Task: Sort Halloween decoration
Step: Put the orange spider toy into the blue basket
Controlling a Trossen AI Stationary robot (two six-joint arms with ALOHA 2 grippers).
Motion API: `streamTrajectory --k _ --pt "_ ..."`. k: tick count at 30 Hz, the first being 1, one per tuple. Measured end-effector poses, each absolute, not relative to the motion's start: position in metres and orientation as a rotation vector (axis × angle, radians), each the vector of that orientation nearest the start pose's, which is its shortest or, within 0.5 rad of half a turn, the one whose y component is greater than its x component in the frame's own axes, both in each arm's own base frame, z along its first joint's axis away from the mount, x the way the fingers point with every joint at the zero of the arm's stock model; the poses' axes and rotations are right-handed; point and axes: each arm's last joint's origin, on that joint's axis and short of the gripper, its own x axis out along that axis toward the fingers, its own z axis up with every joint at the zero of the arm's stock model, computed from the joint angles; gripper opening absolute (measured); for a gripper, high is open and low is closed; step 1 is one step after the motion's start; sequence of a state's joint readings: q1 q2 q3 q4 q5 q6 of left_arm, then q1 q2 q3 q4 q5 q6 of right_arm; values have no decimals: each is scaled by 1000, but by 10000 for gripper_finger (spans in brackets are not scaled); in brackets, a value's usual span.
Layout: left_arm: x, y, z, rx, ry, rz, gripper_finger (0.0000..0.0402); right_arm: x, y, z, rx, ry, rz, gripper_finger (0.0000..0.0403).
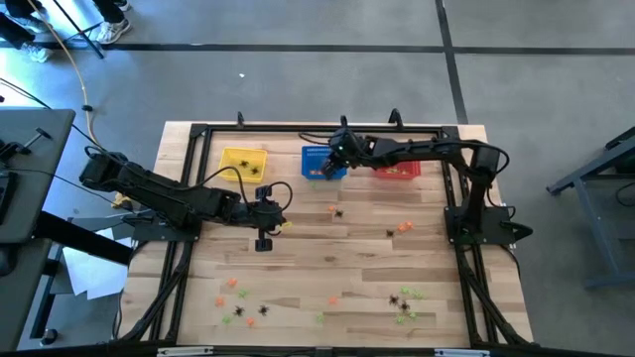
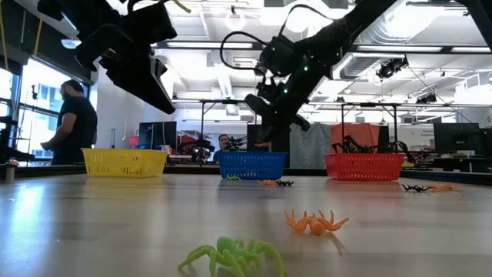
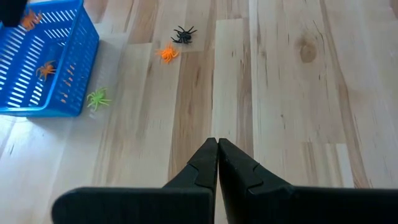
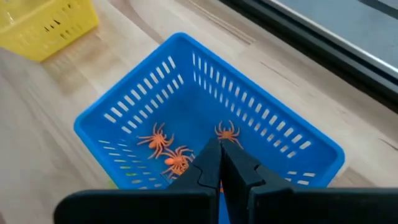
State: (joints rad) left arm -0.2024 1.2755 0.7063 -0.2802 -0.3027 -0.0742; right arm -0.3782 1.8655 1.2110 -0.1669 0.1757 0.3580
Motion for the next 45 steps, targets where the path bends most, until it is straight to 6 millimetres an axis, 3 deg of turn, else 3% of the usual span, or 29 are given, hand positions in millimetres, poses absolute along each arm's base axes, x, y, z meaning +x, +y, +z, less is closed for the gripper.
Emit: streamTrajectory --k 14,25,32,37,45 --pt "241 -41 203 143 820 125 0 365 -149 180 434 738 -641 5" --pt "241 -41 202 143 826 125 0 367 -149 182 440 716 -605 114" --pt "241 -41 202 143 831 126 0 365 -146 199 469 671 -526 129" --pt "240 -41 202 145 835 126 0 363 -119 214 532 709 -383 126" --pt "240 -41 202 146 834 125 0 361 -41 198 499 983 -367 126"
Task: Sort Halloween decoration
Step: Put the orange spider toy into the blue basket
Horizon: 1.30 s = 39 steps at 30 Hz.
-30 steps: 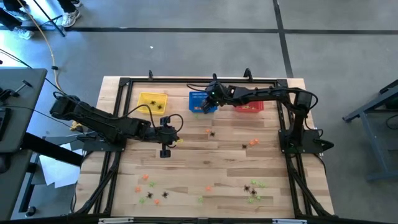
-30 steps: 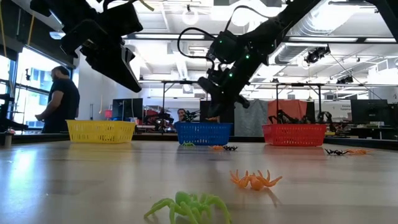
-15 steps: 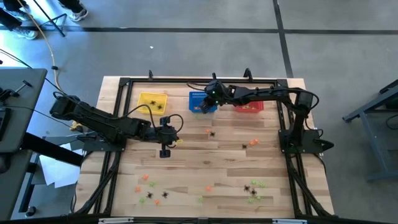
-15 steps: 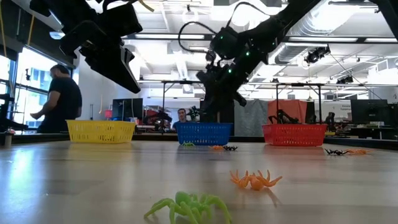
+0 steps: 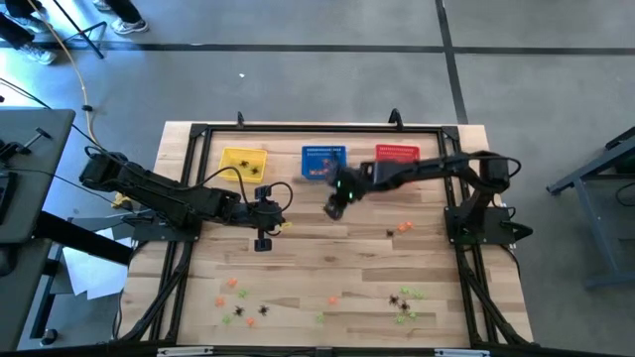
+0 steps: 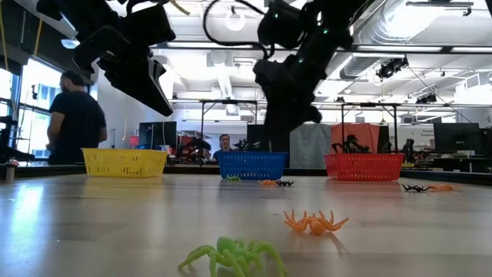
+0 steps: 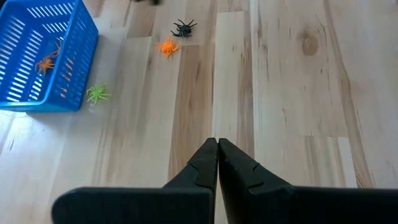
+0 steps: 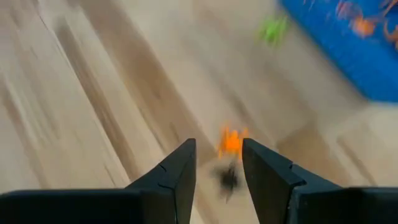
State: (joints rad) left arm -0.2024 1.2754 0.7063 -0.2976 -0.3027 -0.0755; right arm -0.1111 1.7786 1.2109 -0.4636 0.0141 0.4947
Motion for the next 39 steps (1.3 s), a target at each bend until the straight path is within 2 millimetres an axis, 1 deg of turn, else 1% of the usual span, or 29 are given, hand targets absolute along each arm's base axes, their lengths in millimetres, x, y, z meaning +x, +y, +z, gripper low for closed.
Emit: streamTrajectory --k 2,5,8,11,15,18,21,25,31,39 --pt "241 -41 202 143 826 125 0 361 -24 197 429 985 -400 126" --pt "241 -41 203 141 821 125 0 362 -8 198 395 960 -436 126" --pt "241 -41 203 131 822 130 0 364 1 199 402 938 -423 126" --pt "241 -41 203 120 822 135 0 364 4 199 381 927 -442 126" --pt "241 -41 203 117 822 136 0 364 0 199 355 910 -493 126" --pt "241 -41 203 106 822 141 0 365 -6 194 349 915 -531 126" --pt "241 -41 202 101 826 142 0 368 -13 184 354 935 -549 126" --pt "240 -41 202 96 829 144 0 372 -21 165 358 983 -570 126" --pt "240 -41 201 98 840 143 0 378 -30 138 392 1039 -560 126" --pt "239 -41 201 101 851 143 0 384 -35 124 430 1051 -525 126"
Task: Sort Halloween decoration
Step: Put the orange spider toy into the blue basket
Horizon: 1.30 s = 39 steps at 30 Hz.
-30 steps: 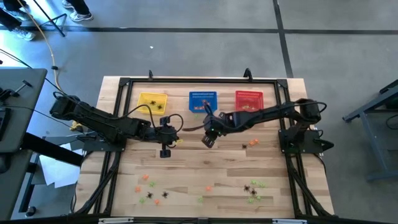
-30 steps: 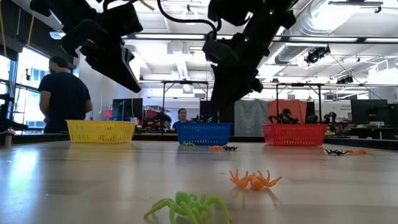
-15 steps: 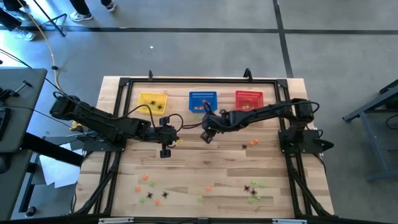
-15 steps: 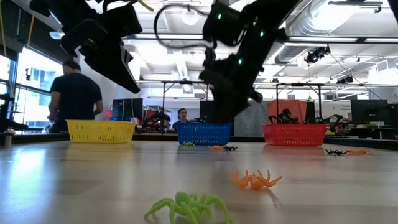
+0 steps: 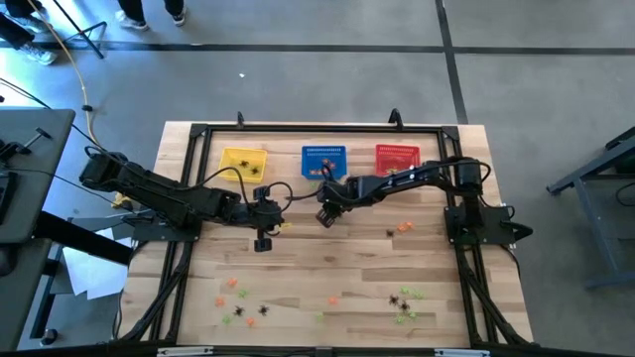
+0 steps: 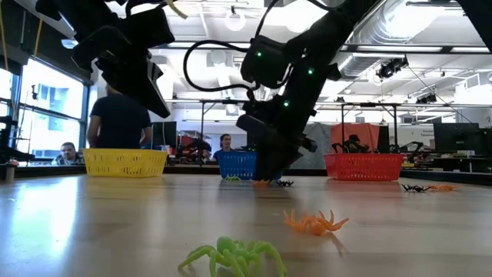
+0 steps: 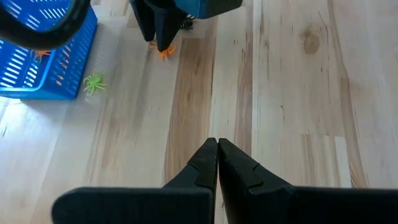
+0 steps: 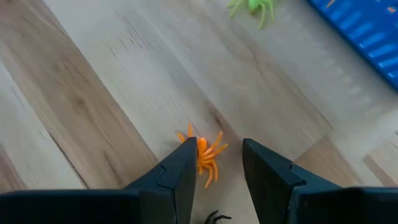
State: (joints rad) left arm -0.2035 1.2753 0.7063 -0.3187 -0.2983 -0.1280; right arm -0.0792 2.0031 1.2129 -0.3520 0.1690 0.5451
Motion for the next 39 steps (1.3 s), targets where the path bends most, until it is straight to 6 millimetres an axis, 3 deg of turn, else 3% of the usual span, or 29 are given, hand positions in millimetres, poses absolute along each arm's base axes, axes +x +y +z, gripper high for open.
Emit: streamTrajectory --k 6,14,23,35,39 --pt "239 -41 201 101 851 143 0 384 -35 122 439 1063 -511 115" --pt "239 -41 201 100 851 143 0 383 -33 121 480 1091 -450 9" --pt "239 -41 201 101 852 143 0 380 -32 133 501 1080 -414 1" --pt "238 -41 200 103 858 143 0 376 -31 177 499 941 -382 0" --pt "238 -40 200 103 861 144 0 375 -32 182 499 926 -381 0"
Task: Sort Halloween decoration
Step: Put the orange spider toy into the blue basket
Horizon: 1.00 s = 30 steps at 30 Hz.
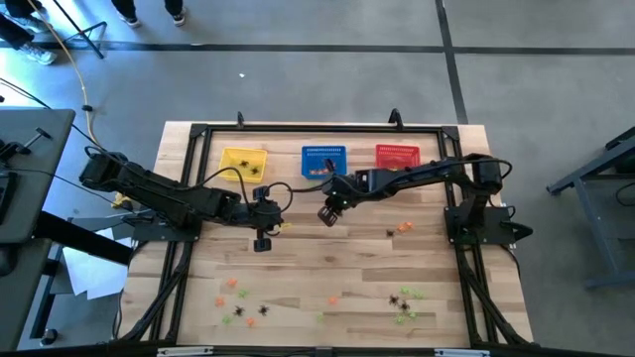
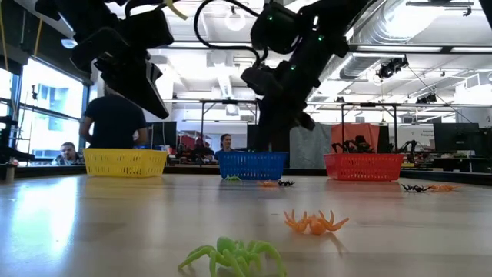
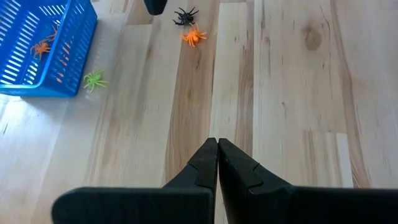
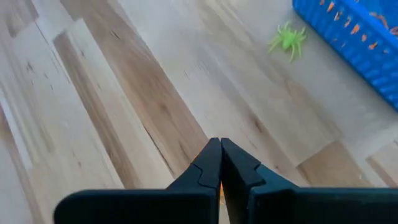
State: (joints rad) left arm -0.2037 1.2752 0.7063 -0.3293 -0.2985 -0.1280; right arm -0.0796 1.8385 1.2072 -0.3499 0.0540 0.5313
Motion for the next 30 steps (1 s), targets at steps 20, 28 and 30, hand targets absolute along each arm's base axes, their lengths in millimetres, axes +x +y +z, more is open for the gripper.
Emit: streamTrajectory --k 20,28,30 --pt "237 -40 199 96 880 144 0 376 -19 170 512 1014 -289 137" --pt "237 -40 199 95 881 141 0 380 -19 151 507 1058 -301 178" --pt "236 -40 199 96 884 142 0 381 -19 143 505 1082 -307 178"
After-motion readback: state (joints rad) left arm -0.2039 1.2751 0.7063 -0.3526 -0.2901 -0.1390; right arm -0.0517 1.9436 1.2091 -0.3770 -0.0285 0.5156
